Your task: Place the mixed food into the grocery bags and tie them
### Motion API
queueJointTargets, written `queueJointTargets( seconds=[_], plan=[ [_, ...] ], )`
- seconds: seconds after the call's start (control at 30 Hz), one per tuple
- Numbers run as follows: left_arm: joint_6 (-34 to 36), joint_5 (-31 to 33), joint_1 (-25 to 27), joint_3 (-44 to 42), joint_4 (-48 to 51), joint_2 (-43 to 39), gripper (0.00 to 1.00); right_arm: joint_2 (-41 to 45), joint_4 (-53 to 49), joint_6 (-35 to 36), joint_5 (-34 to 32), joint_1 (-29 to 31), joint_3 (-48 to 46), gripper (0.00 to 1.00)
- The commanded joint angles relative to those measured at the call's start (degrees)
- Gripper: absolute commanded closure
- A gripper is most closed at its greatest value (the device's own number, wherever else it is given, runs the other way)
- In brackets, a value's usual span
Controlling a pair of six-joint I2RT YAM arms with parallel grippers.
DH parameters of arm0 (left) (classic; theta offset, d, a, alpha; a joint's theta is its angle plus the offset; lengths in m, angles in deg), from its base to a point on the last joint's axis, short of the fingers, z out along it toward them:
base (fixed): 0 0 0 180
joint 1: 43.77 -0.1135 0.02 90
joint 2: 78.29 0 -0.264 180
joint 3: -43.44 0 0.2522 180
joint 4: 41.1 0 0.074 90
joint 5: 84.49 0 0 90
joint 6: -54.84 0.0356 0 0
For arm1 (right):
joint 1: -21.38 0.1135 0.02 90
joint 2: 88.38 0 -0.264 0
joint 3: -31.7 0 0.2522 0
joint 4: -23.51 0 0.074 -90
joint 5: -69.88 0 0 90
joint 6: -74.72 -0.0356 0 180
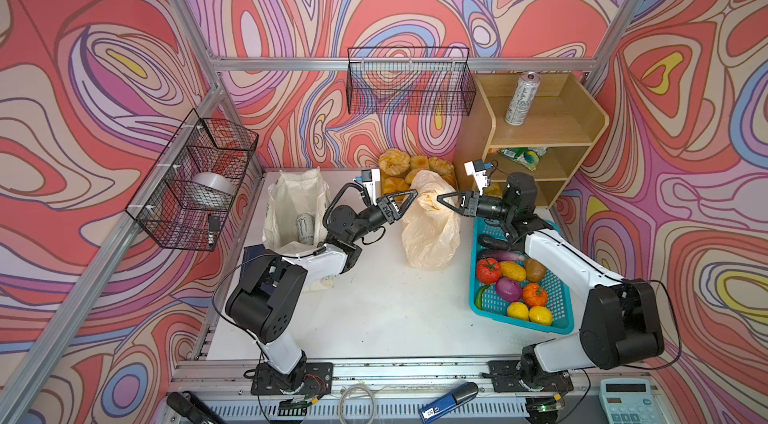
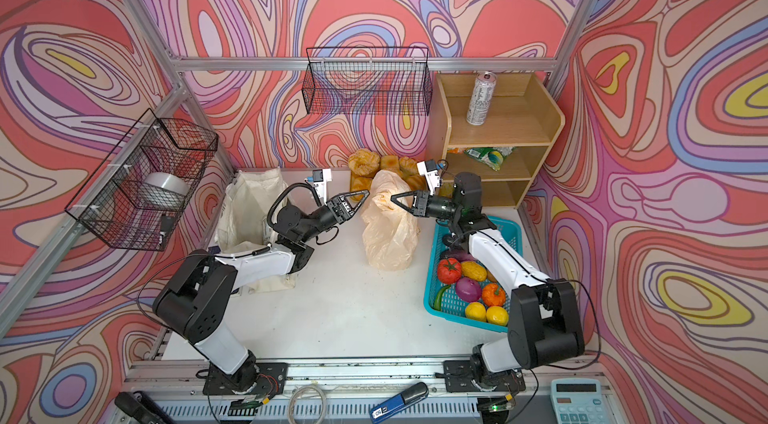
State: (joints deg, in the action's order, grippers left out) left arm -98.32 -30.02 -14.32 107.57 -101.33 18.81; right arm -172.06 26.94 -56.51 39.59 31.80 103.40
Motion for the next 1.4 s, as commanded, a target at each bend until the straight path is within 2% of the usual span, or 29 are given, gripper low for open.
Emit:
queueJointTargets(
  seconds=[0.0, 0.17, 0.37, 0.57, 1.07, 1.17, 1.37],
  plan=[
    [1.7, -0.3, 1.1, 1.7, 2.2, 0.7, 0.59, 1.6, 1.4, 0.3, -0.5, -0.2, -0.7, 1.00],
    [5.5, 2.3, 1.4, -0.4, 6.4, -0.7, 0.59, 1.6, 1.5, 0.3, -0.5, -0.2, -1.0, 1.00],
    [5.9, 0.8, 2.4, 0.7, 7.5, 0.4, 0.59, 1.5, 1.7, 0.3, -0.6, -0.2, -1.2, 1.00],
    [8.1, 5.2, 2.5, -1.1, 8.5, -0.1, 0.58, 1.7, 1.7, 0.4, -0.6, -0.2, -1.2, 1.00],
    [8.3, 2.9, 3.6, 2.3, 8.2, 1.2, 0.59, 1.7, 1.8, 0.4, -0.8, -0.2, -1.8, 1.00],
    [7.9, 2.5, 3.9, 2.8, 8.1, 1.5, 0.64, 1.7, 1.8, 0.4, -0.9, -0.2, -1.9, 1.00],
    [7.3, 2.2, 4.2, 2.8, 7.6, 2.4, 0.81, 1.8, 1.7, 0.5, -0.9, -0.2, -2.0, 1.00]
  ],
)
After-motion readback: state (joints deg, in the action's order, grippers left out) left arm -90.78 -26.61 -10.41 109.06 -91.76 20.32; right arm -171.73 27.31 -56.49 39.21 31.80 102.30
